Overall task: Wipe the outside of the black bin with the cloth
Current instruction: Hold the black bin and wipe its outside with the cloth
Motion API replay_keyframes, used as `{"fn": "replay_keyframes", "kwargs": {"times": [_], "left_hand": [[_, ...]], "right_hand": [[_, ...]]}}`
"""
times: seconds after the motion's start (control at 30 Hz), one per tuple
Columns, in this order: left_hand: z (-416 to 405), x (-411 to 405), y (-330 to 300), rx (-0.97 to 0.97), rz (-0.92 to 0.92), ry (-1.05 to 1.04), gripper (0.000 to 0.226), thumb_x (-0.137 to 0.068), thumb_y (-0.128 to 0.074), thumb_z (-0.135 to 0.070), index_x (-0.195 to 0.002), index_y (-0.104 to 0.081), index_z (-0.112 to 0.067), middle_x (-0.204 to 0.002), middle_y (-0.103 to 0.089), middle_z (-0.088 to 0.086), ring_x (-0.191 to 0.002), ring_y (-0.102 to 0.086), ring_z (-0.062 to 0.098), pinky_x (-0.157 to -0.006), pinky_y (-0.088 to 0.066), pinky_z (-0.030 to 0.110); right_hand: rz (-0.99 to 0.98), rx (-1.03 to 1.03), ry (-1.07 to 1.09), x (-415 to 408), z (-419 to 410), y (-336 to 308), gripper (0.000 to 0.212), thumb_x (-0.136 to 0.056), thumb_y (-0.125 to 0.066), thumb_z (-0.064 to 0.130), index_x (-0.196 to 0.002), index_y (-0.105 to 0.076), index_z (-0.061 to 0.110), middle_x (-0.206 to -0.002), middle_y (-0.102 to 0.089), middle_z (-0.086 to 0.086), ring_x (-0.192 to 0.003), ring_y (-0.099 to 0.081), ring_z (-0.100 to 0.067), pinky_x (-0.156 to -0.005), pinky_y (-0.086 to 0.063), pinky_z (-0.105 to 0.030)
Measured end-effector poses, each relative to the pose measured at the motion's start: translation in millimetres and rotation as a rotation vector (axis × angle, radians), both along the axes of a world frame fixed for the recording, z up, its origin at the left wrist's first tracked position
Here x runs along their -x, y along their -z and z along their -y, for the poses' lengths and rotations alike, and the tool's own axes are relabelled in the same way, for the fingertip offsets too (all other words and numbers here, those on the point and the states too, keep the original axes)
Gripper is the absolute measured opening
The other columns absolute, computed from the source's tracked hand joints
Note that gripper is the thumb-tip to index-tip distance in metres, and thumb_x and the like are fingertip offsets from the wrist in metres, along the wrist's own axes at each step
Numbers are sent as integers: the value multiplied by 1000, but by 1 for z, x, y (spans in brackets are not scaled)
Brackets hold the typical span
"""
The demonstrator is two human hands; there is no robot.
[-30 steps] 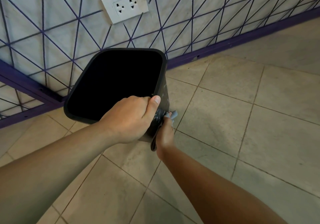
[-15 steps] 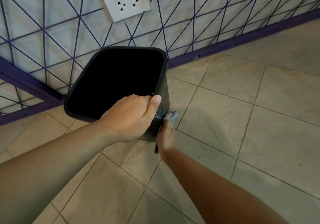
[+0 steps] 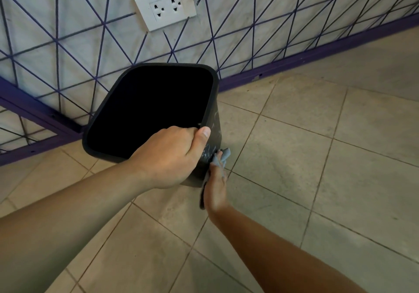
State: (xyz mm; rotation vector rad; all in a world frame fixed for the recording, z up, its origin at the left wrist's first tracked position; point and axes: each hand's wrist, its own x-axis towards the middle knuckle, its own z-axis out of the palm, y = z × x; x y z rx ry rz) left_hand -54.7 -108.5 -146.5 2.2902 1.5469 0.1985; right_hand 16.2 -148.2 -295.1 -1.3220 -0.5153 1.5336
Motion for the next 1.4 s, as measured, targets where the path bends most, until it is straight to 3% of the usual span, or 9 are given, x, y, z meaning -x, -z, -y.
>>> {"fn": "replay_keyframes", "kwargs": {"times": [0.1,0.27,0.47,0.63,0.77,0.93,1.1,1.23,1.4], "left_hand": [[-1,0,0,0,-8,14,52,-104,-22,-46,-65,-48,-24,-51,-48,-4,-46,-51,11,-51,-43,34],[-2,2,-1,37,9,-3,55,-103,-20,-50,-71,-55,-23,-60,-62,1,-56,-63,13,-59,-53,41],[-3,1,-2,41,20,4,55,-104,-23,-47,-64,-49,-20,-53,-52,0,-49,-54,17,-53,-46,39],[-4,0,-1,61,9,-10,55,-104,-23,-48,-63,-49,-21,-51,-50,-3,-45,-49,11,-52,-38,31],[-5,0,0,77,36,-37,54,-104,-24,-49,-64,-52,-25,-55,-57,-4,-50,-57,9,-54,-44,33],[-4,-2,2,74,58,-99,53,-103,-27,-49,-60,-48,-29,-52,-55,-10,-53,-57,2,-54,-36,26],[-3,-4,2,84,53,-132,55,-104,-26,-48,-62,-51,-25,-55,-56,-6,-50,-57,5,-53,-36,25],[-4,-6,2,60,38,-128,53,-105,-26,-46,-62,-49,-25,-59,-56,-5,-57,-57,9,-57,-36,30],[-4,-3,4,72,63,-118,53,-104,-26,-48,-61,-50,-29,-56,-57,-8,-56,-57,6,-55,-35,25]], "right_hand": [[-173,128,112,-4,-26,0,62,-119,-29,39,-177,-17,19,-183,-21,-6,-170,-24,-26,-140,-21,-50],[14,-71,-9,7,15,-16,87,-98,-25,51,-177,-6,22,-182,-2,13,-169,-7,-8,-143,-8,-43],[-344,247,173,-2,-24,-28,62,-117,-36,41,-170,-34,8,-171,-46,-19,-158,-46,-34,-122,-49,-45],[-353,236,189,1,-16,-56,56,-117,-36,37,-166,-45,13,-164,-56,-17,-156,-51,-31,-133,-38,-49],[-329,342,180,0,-33,-60,61,-116,-36,45,-166,-45,11,-164,-49,-12,-150,-53,-32,-115,-47,-46],[-205,318,129,8,-33,-61,60,-116,-32,45,-169,-42,21,-168,-41,-6,-164,-37,-40,-134,-32,-58],[-247,342,97,6,-38,-60,59,-113,-38,43,-164,-49,16,-145,-37,-5,-146,-52,-39,-96,-47,-43],[-194,344,117,4,-38,-66,61,-114,-36,45,-169,-43,20,-169,-41,-4,-157,-44,-32,-131,-36,-55],[-225,295,70,6,-33,-74,57,-113,-35,42,-162,-53,18,-173,-42,-17,-155,-49,-38,-127,-45,-57]]}}
